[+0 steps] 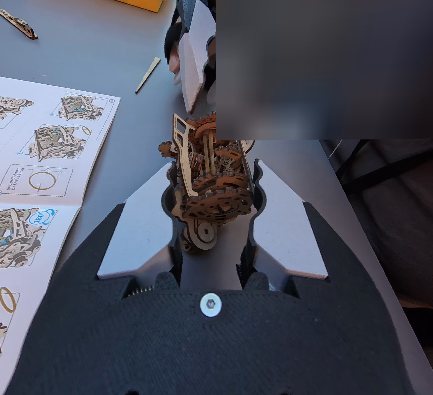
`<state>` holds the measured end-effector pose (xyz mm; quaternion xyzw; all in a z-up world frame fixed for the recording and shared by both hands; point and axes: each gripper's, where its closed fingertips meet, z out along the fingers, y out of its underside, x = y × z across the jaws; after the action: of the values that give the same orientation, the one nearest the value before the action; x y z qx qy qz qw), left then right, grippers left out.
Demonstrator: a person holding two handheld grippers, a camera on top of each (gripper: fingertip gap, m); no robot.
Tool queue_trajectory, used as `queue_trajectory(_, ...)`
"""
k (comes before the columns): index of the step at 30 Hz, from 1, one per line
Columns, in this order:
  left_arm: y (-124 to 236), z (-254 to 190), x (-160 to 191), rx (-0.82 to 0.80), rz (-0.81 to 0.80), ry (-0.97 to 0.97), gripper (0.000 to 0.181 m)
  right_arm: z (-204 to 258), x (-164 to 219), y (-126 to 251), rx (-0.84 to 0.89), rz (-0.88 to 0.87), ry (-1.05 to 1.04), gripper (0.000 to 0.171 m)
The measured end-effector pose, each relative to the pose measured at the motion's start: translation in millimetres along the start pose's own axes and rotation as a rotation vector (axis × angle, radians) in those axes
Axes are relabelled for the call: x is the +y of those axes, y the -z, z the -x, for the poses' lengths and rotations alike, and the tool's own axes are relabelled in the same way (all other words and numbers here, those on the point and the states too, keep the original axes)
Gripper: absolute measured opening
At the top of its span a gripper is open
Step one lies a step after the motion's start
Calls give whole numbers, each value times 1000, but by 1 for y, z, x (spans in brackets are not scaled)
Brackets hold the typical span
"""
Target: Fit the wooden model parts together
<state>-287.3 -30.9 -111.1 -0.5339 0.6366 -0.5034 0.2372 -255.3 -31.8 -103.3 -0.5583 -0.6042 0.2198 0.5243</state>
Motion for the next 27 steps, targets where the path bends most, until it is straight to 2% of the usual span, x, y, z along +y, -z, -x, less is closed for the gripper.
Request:
queue_trajectory(3,0,-1,0,16,-7,15,64,0,2,3,49,25,154,36)
queue_trajectory(8,0,-1,0,24,-10,18,64,8,3,-3,65,79,359,26)
queue_trajectory(14,0,-1,0,28,-9,13,64,6,2,-6,81,76,338,15)
queue_trajectory(23,0,-1,0,39,-11,25,63,5,1,-8,95,67,362,16)
queue_trajectory(27,0,-1,0,47,-12,33,63,11,4,-7,54,65,410,24)
